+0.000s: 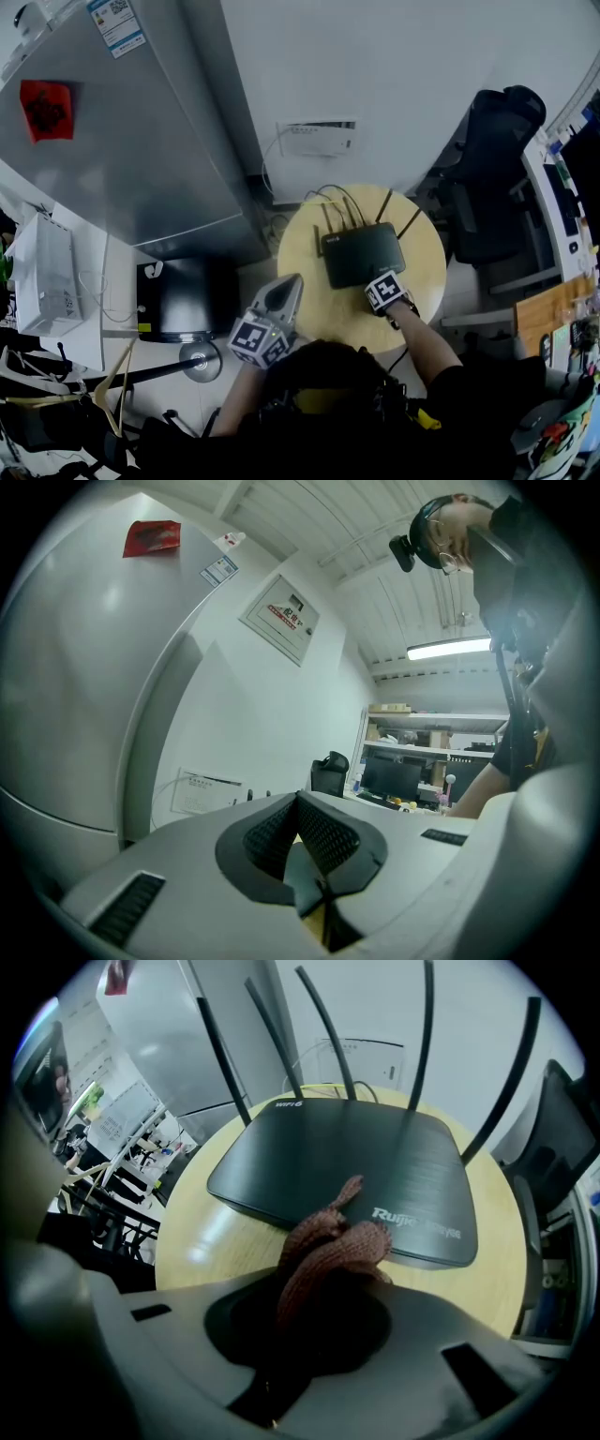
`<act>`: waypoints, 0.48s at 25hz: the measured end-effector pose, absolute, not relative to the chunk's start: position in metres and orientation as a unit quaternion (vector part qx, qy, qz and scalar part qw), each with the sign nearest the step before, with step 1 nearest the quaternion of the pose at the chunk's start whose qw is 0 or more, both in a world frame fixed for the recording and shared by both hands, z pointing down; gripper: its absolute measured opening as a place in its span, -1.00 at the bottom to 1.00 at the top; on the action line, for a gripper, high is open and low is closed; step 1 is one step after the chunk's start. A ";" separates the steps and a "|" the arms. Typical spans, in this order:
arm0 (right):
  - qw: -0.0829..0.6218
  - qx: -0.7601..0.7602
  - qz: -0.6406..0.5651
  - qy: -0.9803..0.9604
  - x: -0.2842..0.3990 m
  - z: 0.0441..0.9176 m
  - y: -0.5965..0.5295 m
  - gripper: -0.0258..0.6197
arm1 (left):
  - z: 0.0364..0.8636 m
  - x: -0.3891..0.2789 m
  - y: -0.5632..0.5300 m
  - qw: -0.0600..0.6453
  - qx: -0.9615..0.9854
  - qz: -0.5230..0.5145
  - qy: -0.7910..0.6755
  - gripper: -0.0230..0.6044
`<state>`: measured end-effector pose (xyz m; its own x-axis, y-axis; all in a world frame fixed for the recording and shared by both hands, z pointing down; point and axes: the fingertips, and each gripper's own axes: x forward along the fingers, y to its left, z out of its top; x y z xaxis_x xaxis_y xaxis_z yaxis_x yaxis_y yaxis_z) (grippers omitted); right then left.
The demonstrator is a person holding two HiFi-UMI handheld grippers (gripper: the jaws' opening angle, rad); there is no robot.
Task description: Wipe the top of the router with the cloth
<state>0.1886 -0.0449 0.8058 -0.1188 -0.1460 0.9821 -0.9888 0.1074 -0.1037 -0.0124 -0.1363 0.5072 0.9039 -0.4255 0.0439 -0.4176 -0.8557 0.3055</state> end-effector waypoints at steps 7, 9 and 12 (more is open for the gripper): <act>0.488 0.446 0.430 -0.615 0.157 0.804 -0.049 -0.73 | 0.507 -0.029 -0.139 0.155 0.958 -0.016 -0.240 -0.96; 0.483 0.437 0.417 -0.634 0.142 0.800 -0.057 -0.73 | 0.508 -0.032 -0.139 0.156 0.956 -0.019 -0.247 -0.96; 0.471 0.412 0.391 -0.675 0.110 0.797 -0.070 -0.73 | 0.509 -0.036 -0.138 0.150 0.957 -0.018 -0.250 -0.95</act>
<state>0.1096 -0.0701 0.7965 -0.2176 -0.1872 0.9579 -0.9241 0.3553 -0.1405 -0.0360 -0.1376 0.5089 0.8748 -0.4828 0.0408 -0.4721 -0.8305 0.2958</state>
